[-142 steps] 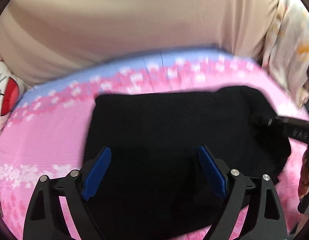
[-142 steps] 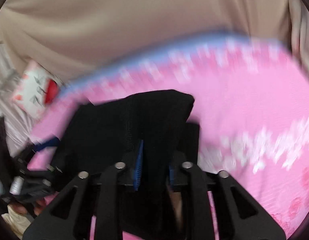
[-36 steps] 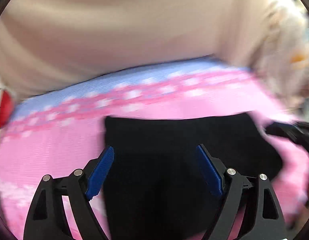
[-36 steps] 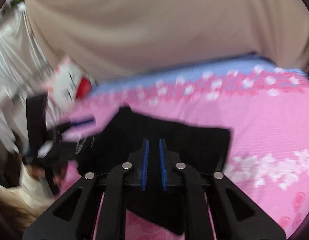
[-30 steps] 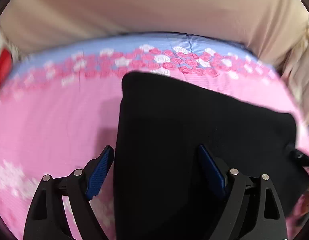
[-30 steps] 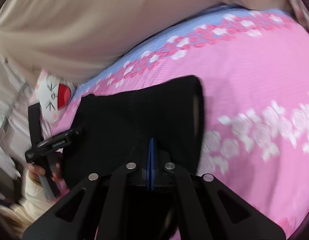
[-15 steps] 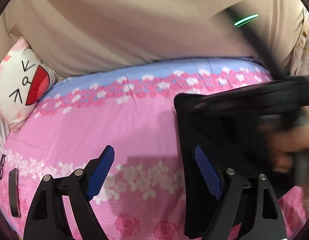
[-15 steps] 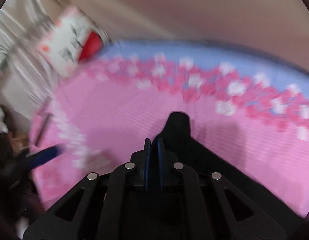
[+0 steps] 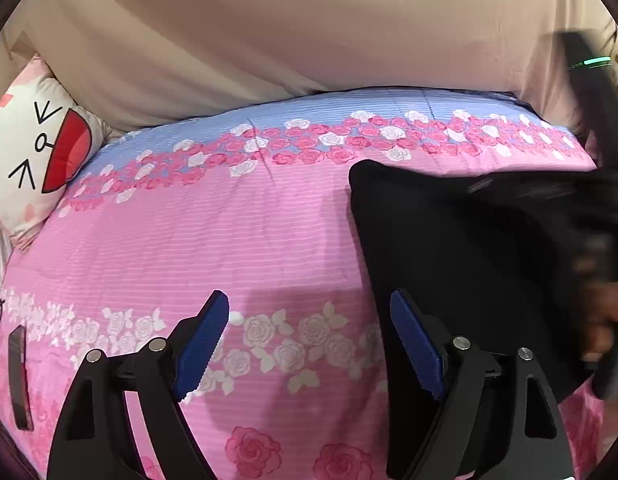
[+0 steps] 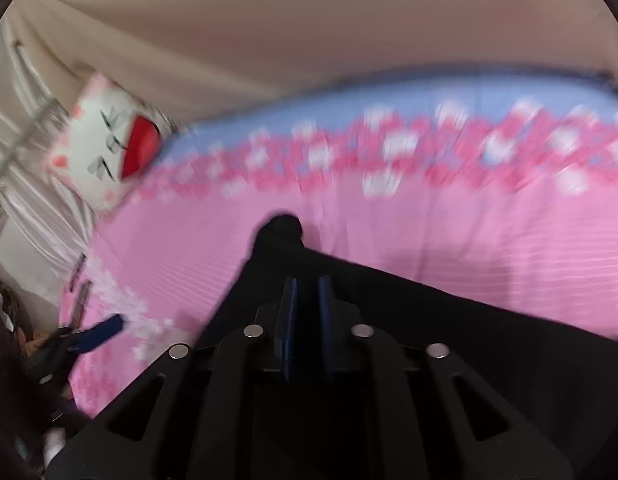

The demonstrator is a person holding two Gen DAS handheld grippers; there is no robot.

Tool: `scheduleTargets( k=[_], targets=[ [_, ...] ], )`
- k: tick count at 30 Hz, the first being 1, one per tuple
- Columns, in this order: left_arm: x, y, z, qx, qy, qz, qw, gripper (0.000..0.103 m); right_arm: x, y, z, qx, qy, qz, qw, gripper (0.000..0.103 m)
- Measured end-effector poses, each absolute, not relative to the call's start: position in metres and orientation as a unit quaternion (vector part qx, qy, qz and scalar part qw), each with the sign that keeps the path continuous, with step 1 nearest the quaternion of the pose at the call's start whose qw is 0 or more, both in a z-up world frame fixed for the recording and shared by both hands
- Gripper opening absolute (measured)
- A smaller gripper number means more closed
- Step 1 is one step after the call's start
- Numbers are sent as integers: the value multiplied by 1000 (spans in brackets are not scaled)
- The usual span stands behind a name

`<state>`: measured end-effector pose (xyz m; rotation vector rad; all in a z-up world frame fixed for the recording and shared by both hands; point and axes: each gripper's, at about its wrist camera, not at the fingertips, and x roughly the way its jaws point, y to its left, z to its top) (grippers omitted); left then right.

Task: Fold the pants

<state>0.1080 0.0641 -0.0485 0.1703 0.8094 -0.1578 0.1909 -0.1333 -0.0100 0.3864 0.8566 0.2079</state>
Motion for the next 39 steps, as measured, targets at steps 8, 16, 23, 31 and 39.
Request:
scheduleTargets(
  k=[8,16,23,31,39],
  targets=[
    [84,71,-44,28,408,-136,903,89,27,-216,23,179,364,-35,913,65],
    [75,71,-84,-71,497,-199,841,91,-62,-291,-42,362,386,-21,848,80],
    [92,84,-88,-163,517,-223,810,91,-37,-284,-63,416,383,59,823,86],
    [112,57,-87,-128,519,-231,813,91,2,-273,-64,417,387,96,817,88],
    [125,20,-89,-62,507,-222,831,93,23,-256,-65,366,410,76,832,94]
  ],
)
